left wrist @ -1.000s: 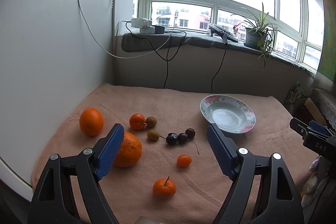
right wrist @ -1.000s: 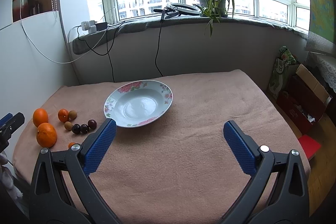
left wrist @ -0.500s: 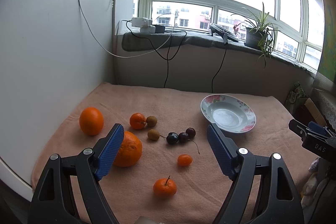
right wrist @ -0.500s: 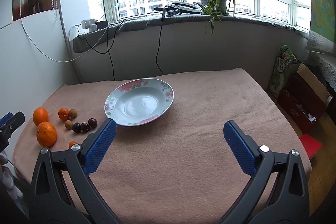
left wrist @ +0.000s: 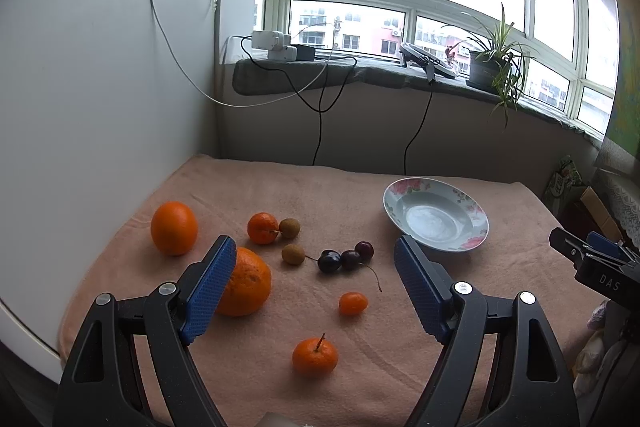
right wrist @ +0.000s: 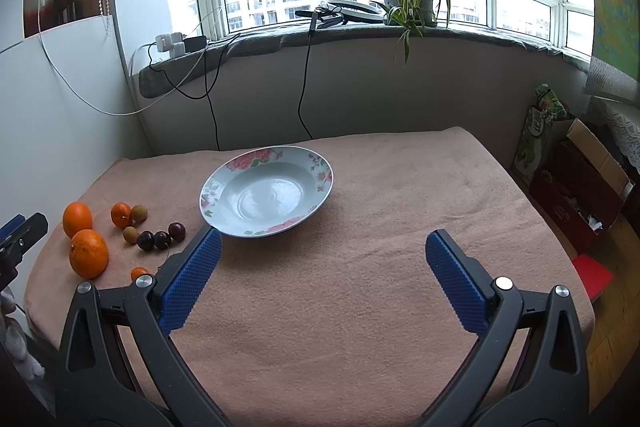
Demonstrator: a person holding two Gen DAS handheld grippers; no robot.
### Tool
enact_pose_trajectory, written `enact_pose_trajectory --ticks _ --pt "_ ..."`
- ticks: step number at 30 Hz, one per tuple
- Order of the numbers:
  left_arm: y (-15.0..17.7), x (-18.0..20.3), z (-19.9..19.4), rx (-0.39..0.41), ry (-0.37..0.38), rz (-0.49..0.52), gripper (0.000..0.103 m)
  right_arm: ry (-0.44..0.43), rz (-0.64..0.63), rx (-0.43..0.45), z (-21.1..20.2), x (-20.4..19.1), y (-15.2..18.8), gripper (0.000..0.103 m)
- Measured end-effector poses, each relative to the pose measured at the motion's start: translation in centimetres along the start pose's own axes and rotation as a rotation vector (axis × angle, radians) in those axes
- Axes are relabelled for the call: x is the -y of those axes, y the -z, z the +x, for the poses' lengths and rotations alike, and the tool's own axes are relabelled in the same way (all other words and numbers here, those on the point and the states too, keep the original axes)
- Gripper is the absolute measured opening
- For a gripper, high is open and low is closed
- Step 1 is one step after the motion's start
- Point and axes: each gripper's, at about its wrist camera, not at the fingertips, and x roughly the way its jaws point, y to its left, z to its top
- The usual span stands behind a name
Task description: Organize fruits
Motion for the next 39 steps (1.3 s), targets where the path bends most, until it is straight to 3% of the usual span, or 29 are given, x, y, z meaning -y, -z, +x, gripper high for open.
enact_pose_trajectory --ticks 21,32,39 --pt "1.6 -2.3 0.8 -0.047 -0.039 -0.039 0.081 -0.018 -0.067 -0.036 1.6 -2.5 0.2 0.103" --pt "4.0 -5.7 0.5 -0.116 -0.072 -0.070 0.081 -0.242 -0.103 -0.094 3.3 -4.8 1.2 0.103" --pt "5.4 -5.8 0.7 -0.153 -0.044 -0.078 0.081 -0.305 -0.116 -0.131 4.7 -5.8 1.4 0.103"
